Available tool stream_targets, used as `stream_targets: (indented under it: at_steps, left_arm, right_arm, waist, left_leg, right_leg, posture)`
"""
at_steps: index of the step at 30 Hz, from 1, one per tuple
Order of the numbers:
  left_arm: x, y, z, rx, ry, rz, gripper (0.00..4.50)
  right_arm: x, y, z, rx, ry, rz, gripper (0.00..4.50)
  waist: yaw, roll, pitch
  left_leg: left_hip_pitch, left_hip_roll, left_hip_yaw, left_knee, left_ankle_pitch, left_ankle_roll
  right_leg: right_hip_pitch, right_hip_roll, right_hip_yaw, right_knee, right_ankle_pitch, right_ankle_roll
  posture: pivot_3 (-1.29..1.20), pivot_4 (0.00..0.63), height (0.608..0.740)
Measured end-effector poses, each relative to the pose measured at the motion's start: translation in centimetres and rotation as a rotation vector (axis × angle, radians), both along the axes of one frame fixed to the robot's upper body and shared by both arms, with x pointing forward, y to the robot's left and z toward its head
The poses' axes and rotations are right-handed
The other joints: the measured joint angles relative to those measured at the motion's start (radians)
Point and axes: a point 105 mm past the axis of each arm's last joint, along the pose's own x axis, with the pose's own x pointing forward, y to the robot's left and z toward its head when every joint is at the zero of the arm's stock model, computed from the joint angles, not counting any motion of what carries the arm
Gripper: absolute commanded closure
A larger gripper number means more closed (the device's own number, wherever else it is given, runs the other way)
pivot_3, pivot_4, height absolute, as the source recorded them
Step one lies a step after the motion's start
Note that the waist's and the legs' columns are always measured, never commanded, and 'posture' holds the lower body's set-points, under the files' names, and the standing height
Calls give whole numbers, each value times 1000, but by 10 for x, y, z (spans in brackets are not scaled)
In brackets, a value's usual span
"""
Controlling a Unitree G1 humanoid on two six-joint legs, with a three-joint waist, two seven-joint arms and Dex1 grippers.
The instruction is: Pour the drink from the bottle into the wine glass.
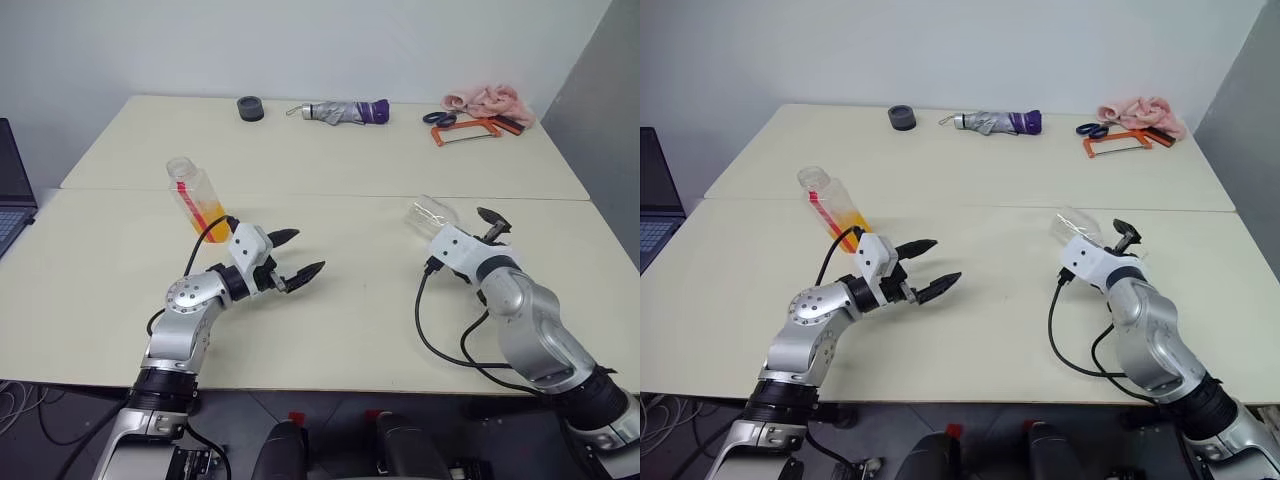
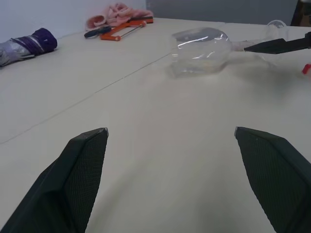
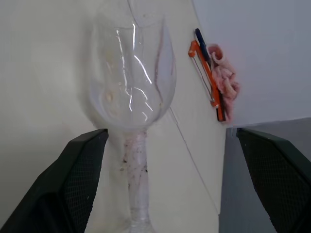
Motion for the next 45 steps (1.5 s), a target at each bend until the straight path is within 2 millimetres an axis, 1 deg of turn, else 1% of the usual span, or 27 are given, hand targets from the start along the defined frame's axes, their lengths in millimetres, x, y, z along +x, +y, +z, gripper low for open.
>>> stream_targets:
  at_steps: [3,7,10,13,17,20,24,27,30,31,39,40,41,42,43,45]
  left_arm:
    - [-1,-5,-4,-3,6,-17,35]
    - [1,-9,-1,-7,-7,-23,35]
    - [2,-13,2,-14,-18,-29,35]
    - [2,-16,1,-21,-15,-29,35]
    - [3,-17,1,-22,-14,-22,35]
    - [3,-18,2,-22,-17,-22,0]
    - [3,-20,3,-19,-13,-26,0]
    - [3,-22,3,-20,-12,-27,0]
    - [3,-23,5,-24,-18,-22,0]
    - [3,-24,6,-24,-22,-23,0]
    - [3,-25,8,-24,-18,-22,0]
    - [2,-25,8,-24,-20,-23,0]
    - [2,-25,10,-26,-20,-22,0]
    - [2,-25,10,-32,-12,-17,0]
    - [2,-24,11,-44,0,-9,0]
    - [3,-22,14,-79,25,-4,0]
  right_arm:
    - [3,1,-11,-44,14,-9,0]
    - [7,-1,-18,-73,21,-31,0]
    - [11,-2,-20,-103,13,-43,0]
    - [14,1,-26,-111,20,-42,0]
    - [17,1,-28,-128,12,-45,0]
    - [20,-3,-30,-128,17,-57,554]
    - [26,-11,-36,-137,41,-85,1918]
    - [28,-14,-39,-138,53,-96,3035]
    - [31,-16,-33,-133,34,-105,4080]
    - [31,-16,-32,-132,29,-104,4354]
    - [32,-13,-29,-113,15,-95,4360]
    - [32,-11,-27,-80,10,-95,4360]
    - [32,-7,-24,16,4,-96,4360]
    - [32,4,-22,153,5,-83,4360]
    - [32,17,-17,357,3,-67,4360]
    - [30,44,-6,692,3,25,4360]
  waist:
    - [0,0,0]
    - [0,0,0]
    - [0,0,0]
    - [0,0,0]
    - [0,0,0]
    - [0,-1,0]
    - [0,-1,0]
    - [-1,-1,0]
    - [-1,-1,0]
    - [-1,-1,0]
    - [-2,-1,0]
    - [-2,-1,0]
    - [-2,-1,0]
    - [-4,-1,0]
    - [-7,-1,0]
    - [-17,-1,0]
  left_leg:
    - [0,0,0,0,0,0]
    - [0,0,0,0,0,0]
    - [0,0,0,0,0,0]
    - [0,0,0,0,0,0]
    - [0,0,0,0,0,0]
    - [0,0,0,1,0,0]
    - [0,0,0,1,0,0]
    - [0,0,0,1,0,0]
    - [1,0,0,1,0,0]
    - [1,0,0,1,0,0]
    - [0,0,0,1,0,0]
    - [0,0,0,1,0,0]
    - [0,0,0,0,0,0]
    - [1,0,0,0,0,0]
    - [0,2,0,0,0,0]
    - [1,3,-1,0,0,0]
  right_leg:
    - [0,0,0,0,0,0]
    - [0,0,0,0,0,0]
    - [0,0,0,0,0,0]
    - [0,0,0,0,0,0]
    - [0,0,0,0,0,0]
    - [1,0,0,0,0,0]
    - [1,0,0,1,0,0]
    - [1,0,0,1,0,0]
    - [1,0,0,1,0,0]
    - [1,0,0,1,0,0]
    - [0,0,0,1,0,0]
    - [0,0,0,1,0,0]
    - [0,0,0,1,0,0]
    - [0,0,1,1,0,0]
    - [0,0,1,1,0,0]
    - [0,0,0,1,0,0]
  posture:
    - [0,150,740]
    - [0,150,740]
    - [0,150,740]
    - [0,150,740]
    - [0,150,740]
    - [0,150,740]
    - [0,150,740]
    - [0,150,740]
    - [0,150,740]
    - [0,150,740]
    - [0,150,740]
    - [0,150,740]
    - [0,150,740]
    - [0,150,740]
    - [0,150,740]
    - [0,150,740]
